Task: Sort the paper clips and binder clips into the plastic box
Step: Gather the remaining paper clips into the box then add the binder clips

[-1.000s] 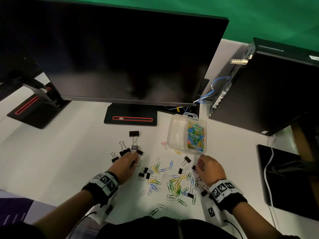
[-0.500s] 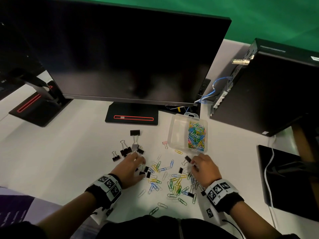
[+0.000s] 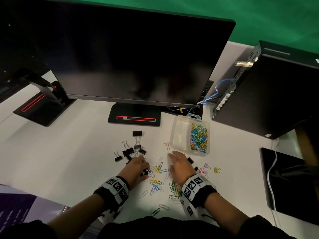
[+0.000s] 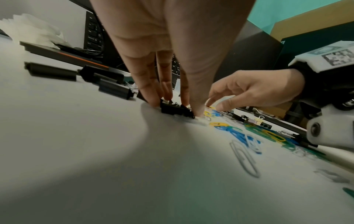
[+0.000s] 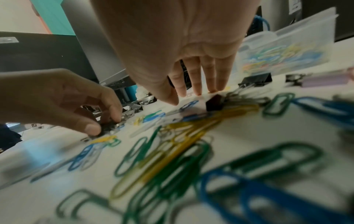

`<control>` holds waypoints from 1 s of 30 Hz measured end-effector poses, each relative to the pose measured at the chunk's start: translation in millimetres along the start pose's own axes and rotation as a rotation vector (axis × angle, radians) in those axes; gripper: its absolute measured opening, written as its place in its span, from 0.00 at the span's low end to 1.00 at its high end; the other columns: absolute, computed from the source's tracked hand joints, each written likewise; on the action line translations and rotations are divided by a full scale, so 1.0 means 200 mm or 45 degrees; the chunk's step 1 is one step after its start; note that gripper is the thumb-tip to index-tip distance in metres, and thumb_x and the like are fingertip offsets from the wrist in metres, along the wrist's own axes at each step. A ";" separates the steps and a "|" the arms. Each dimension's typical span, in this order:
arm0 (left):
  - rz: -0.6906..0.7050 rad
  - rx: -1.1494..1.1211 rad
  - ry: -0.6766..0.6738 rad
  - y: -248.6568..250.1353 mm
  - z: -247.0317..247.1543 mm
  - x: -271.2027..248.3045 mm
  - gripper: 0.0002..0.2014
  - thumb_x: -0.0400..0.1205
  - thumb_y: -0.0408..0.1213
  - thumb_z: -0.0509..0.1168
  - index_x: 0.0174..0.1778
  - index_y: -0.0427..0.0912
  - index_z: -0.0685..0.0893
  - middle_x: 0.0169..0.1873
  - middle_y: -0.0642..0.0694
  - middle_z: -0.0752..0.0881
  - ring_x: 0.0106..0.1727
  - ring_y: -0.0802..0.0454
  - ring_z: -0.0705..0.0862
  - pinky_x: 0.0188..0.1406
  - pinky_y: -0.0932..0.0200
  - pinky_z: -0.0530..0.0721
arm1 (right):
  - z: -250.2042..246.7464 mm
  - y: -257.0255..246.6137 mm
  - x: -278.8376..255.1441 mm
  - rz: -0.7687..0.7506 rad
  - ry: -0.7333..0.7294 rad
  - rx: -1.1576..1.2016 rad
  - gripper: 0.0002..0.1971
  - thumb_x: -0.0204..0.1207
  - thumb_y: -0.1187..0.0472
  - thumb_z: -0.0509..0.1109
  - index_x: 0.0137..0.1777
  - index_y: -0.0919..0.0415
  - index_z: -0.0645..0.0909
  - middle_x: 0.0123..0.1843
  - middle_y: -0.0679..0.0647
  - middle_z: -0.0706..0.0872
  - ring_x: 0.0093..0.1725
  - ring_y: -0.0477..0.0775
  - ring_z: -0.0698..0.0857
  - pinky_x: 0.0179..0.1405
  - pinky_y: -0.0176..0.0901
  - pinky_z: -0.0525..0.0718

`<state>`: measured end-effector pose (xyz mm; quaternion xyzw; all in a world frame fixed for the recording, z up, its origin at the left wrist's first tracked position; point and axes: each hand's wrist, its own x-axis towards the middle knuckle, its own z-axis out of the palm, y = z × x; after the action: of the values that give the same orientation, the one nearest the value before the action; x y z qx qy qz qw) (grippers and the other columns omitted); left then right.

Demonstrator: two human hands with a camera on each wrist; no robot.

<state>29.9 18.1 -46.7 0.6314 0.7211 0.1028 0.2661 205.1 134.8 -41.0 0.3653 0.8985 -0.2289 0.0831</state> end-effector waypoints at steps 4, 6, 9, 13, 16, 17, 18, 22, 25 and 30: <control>0.003 -0.033 0.077 -0.05 -0.01 -0.01 0.15 0.79 0.36 0.64 0.62 0.42 0.80 0.61 0.45 0.77 0.62 0.49 0.75 0.60 0.64 0.73 | 0.05 -0.02 -0.03 -0.141 0.008 0.052 0.25 0.75 0.69 0.57 0.74 0.65 0.65 0.75 0.62 0.67 0.72 0.62 0.67 0.74 0.48 0.67; 0.006 -0.026 0.105 -0.07 -0.01 -0.01 0.17 0.78 0.32 0.63 0.63 0.41 0.80 0.61 0.43 0.78 0.61 0.46 0.76 0.59 0.62 0.74 | 0.07 -0.04 -0.03 -0.213 0.028 0.091 0.25 0.74 0.71 0.58 0.72 0.65 0.69 0.71 0.63 0.72 0.68 0.64 0.71 0.70 0.50 0.72; 0.004 -0.032 0.118 -0.09 -0.01 -0.02 0.19 0.77 0.33 0.65 0.65 0.42 0.79 0.61 0.43 0.78 0.63 0.45 0.75 0.60 0.61 0.73 | 0.09 -0.06 0.00 -0.262 0.094 0.098 0.24 0.71 0.71 0.60 0.69 0.63 0.73 0.67 0.64 0.76 0.63 0.66 0.74 0.63 0.57 0.78; 0.009 -0.026 0.084 -0.09 -0.01 -0.02 0.19 0.76 0.38 0.67 0.65 0.46 0.80 0.60 0.44 0.76 0.62 0.47 0.74 0.60 0.59 0.74 | 0.11 -0.12 0.03 -0.379 0.092 -0.009 0.27 0.68 0.71 0.62 0.68 0.54 0.75 0.69 0.62 0.75 0.65 0.67 0.74 0.56 0.60 0.78; 0.001 -0.025 0.075 -0.08 0.00 -0.03 0.18 0.77 0.41 0.66 0.63 0.45 0.81 0.59 0.45 0.76 0.62 0.46 0.73 0.61 0.56 0.76 | 0.11 -0.16 0.03 -0.399 0.003 -0.058 0.28 0.71 0.70 0.60 0.71 0.52 0.71 0.73 0.60 0.71 0.70 0.65 0.69 0.63 0.60 0.73; -0.010 -0.027 0.086 -0.08 -0.01 -0.03 0.16 0.78 0.42 0.66 0.62 0.45 0.81 0.59 0.45 0.77 0.62 0.47 0.74 0.63 0.56 0.76 | 0.11 -0.16 0.03 -0.392 -0.001 -0.050 0.27 0.72 0.70 0.60 0.72 0.53 0.71 0.73 0.60 0.72 0.69 0.65 0.69 0.63 0.60 0.73; -0.017 -0.033 0.105 -0.08 -0.01 -0.02 0.15 0.78 0.41 0.65 0.61 0.44 0.80 0.59 0.45 0.77 0.62 0.47 0.74 0.64 0.55 0.76 | 0.11 -0.16 0.04 -0.381 0.007 -0.027 0.26 0.73 0.69 0.60 0.72 0.54 0.71 0.72 0.60 0.73 0.68 0.65 0.70 0.63 0.60 0.74; -0.063 -0.049 0.107 -0.06 -0.03 0.02 0.18 0.79 0.41 0.64 0.65 0.43 0.75 0.62 0.46 0.77 0.64 0.48 0.76 0.65 0.56 0.75 | 0.10 -0.15 0.06 -0.333 0.008 0.043 0.22 0.76 0.63 0.62 0.71 0.59 0.71 0.68 0.58 0.76 0.66 0.62 0.72 0.64 0.57 0.75; -0.075 -0.010 0.068 -0.05 -0.04 0.06 0.16 0.80 0.39 0.63 0.64 0.41 0.76 0.62 0.44 0.78 0.62 0.48 0.78 0.62 0.60 0.74 | 0.10 -0.15 0.08 -0.326 0.006 0.048 0.20 0.76 0.62 0.62 0.69 0.59 0.73 0.67 0.58 0.77 0.65 0.61 0.72 0.64 0.56 0.75; -0.031 -0.061 0.117 -0.06 -0.06 0.07 0.11 0.82 0.37 0.61 0.58 0.38 0.79 0.59 0.43 0.79 0.56 0.49 0.79 0.54 0.63 0.73 | 0.07 -0.13 0.10 -0.302 -0.008 0.070 0.19 0.78 0.60 0.61 0.69 0.61 0.74 0.66 0.59 0.78 0.64 0.61 0.72 0.65 0.54 0.75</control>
<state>12.5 31.1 -45.4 0.6106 0.7375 0.1458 0.2490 171.8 123.6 -50.5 0.2579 0.9285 -0.2626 0.0481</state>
